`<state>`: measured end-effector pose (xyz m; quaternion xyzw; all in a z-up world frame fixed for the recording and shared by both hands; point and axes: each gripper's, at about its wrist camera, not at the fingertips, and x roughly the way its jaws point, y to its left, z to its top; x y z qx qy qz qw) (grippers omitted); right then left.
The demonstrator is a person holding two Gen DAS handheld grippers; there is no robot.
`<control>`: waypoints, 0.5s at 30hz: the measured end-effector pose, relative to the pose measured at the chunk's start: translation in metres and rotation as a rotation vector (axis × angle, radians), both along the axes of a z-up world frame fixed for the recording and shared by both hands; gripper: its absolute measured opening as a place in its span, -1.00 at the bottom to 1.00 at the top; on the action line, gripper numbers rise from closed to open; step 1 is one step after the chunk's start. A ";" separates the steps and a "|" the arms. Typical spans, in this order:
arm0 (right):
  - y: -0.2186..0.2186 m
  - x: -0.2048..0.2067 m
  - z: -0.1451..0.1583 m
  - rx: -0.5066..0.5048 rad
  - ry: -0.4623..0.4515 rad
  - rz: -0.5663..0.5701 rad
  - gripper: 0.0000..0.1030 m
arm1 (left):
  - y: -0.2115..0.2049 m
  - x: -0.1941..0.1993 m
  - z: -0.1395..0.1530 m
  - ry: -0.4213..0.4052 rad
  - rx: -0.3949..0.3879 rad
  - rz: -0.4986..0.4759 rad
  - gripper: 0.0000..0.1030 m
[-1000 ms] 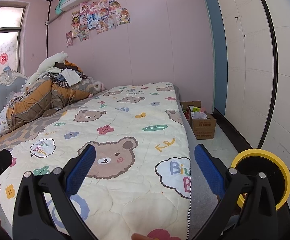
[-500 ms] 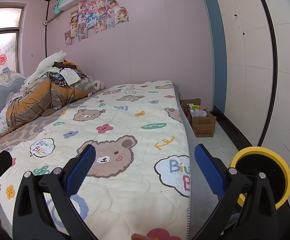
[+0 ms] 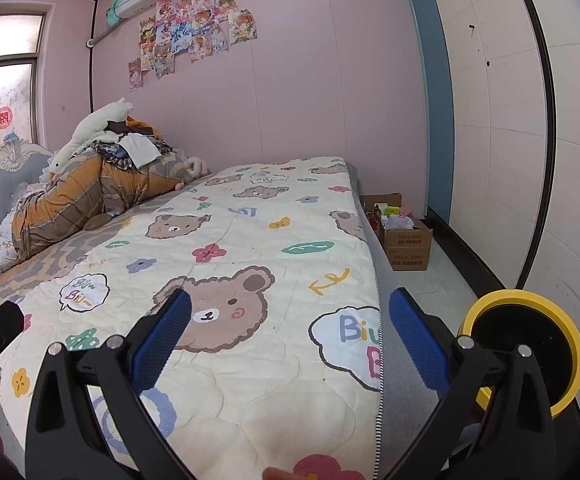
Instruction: Collect trash
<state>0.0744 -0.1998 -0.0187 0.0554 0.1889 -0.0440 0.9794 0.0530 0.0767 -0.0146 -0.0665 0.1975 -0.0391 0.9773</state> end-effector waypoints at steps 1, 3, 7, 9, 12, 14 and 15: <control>0.000 0.000 0.000 -0.002 0.001 0.000 0.84 | 0.001 -0.001 0.000 0.001 0.001 0.000 0.84; 0.001 0.000 -0.002 0.000 0.003 0.000 0.84 | 0.000 0.000 0.000 0.000 0.000 0.000 0.84; 0.002 0.001 -0.004 0.001 0.008 0.001 0.84 | 0.001 0.000 0.000 0.002 0.000 0.000 0.84; 0.003 0.001 -0.005 0.002 0.010 0.001 0.84 | 0.001 0.001 -0.001 0.005 0.000 -0.001 0.84; 0.002 0.001 -0.005 0.002 0.010 0.001 0.84 | 0.003 0.001 -0.002 0.008 0.000 -0.004 0.84; 0.003 0.001 -0.005 0.002 0.010 0.001 0.84 | 0.002 0.001 -0.002 0.008 0.001 -0.004 0.84; 0.002 0.001 -0.005 0.002 0.010 0.001 0.84 | 0.003 0.001 -0.002 0.008 0.002 -0.005 0.84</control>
